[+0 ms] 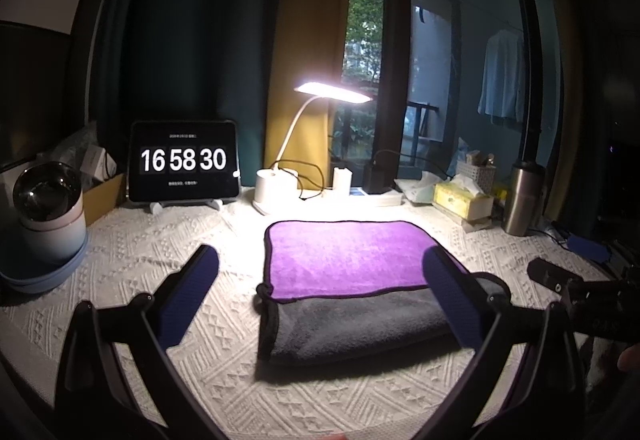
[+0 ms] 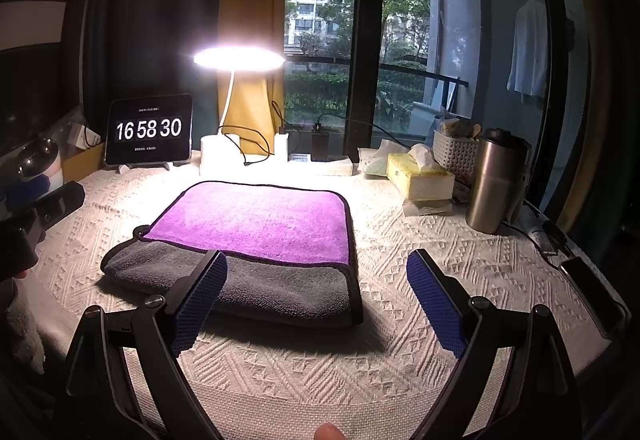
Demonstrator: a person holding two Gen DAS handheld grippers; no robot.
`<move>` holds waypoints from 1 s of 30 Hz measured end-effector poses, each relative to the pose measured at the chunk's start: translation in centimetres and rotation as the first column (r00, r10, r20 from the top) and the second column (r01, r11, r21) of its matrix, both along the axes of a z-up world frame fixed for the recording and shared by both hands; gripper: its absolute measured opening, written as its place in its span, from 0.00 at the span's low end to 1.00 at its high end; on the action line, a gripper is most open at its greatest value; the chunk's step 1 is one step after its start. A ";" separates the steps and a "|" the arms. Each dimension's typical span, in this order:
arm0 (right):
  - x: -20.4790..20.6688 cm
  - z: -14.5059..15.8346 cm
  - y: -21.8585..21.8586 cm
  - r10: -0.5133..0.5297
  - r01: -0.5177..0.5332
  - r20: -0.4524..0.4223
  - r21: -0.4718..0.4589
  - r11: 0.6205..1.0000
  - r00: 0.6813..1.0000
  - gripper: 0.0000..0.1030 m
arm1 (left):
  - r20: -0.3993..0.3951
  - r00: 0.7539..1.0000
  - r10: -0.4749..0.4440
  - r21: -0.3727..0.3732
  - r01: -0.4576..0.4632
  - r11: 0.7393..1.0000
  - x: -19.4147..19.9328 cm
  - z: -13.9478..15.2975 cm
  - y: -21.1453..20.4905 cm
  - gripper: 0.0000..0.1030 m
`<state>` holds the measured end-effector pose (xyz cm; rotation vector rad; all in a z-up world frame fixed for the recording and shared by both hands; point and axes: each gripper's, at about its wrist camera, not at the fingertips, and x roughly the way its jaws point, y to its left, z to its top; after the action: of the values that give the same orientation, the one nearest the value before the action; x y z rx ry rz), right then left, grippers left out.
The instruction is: Fold towel
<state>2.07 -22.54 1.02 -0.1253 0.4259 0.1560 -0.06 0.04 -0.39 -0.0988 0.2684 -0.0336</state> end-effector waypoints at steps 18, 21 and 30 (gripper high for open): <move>0.1 0.1 0.1 0.003 -0.003 -0.001 0.005 1.000 1.000 0.91 | 0.001 1.000 -0.001 0.002 0.001 1.000 0.0 0.0 -0.2 1.00; 0.0 0.1 0.1 0.004 -0.004 0.000 0.007 1.000 1.000 0.91 | 0.001 1.000 -0.002 0.002 0.002 1.000 0.0 0.0 -0.1 1.00; 0.0 0.1 0.1 0.005 -0.005 -0.002 0.008 1.000 1.000 0.91 | -0.004 1.000 -0.005 0.007 0.005 1.000 -0.1 -0.1 -0.1 1.00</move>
<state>2.05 -22.45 1.08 -0.1184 0.4269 0.1625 -0.12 -0.11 -0.53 -0.0910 0.2723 -0.0375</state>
